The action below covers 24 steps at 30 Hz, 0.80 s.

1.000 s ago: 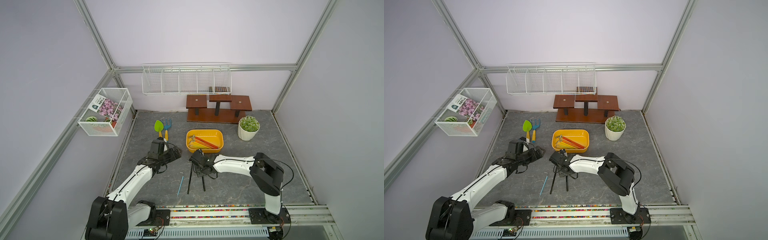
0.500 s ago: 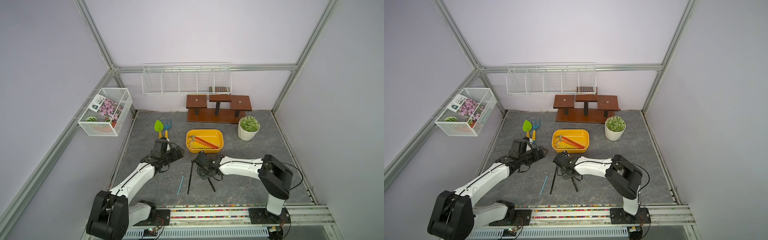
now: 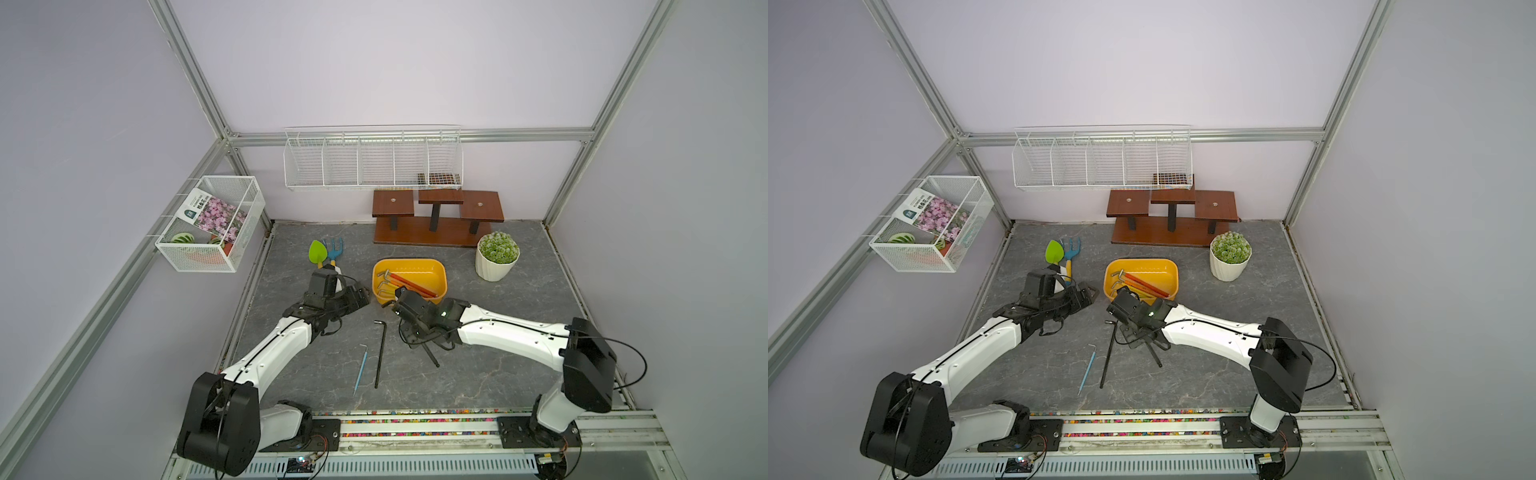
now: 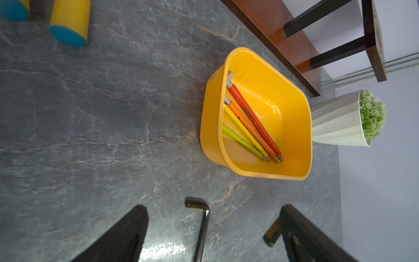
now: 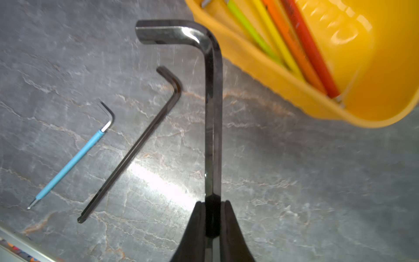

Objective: Put the hex key on the desktop into the storage box
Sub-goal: Pick up the Allen key from the center of the board, then place the Allen key in the storage box.

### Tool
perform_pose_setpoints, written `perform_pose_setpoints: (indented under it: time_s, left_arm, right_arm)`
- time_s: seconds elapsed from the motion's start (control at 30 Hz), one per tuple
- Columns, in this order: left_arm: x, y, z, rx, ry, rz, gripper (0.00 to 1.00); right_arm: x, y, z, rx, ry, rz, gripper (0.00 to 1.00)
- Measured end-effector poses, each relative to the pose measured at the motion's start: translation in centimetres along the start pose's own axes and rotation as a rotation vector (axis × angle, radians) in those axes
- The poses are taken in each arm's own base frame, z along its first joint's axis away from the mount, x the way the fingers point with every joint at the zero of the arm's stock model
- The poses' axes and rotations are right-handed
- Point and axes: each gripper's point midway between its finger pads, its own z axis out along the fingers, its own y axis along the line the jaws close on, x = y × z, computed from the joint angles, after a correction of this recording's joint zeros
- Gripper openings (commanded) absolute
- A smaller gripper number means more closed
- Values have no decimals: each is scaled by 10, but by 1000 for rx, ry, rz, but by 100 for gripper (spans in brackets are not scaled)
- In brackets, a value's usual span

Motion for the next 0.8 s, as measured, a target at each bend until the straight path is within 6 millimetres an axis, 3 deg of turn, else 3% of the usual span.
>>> perform_pose_setpoints:
  time_s: [0.23, 0.5, 0.8]
  left_arm:
    - [-7, -4, 5, 2, -2, 11, 95]
    - [-7, 0, 10, -14, 4, 13, 96]
    - [-15, 18, 16, -57, -7, -2, 96]
  right_arm:
    - [-39, -8, -17, -13, -69, -74, 3]
    - [-80, -36, -2, -56, -86, -103, 3]
    - [-130, -60, 15, -75, -129, -144, 3]
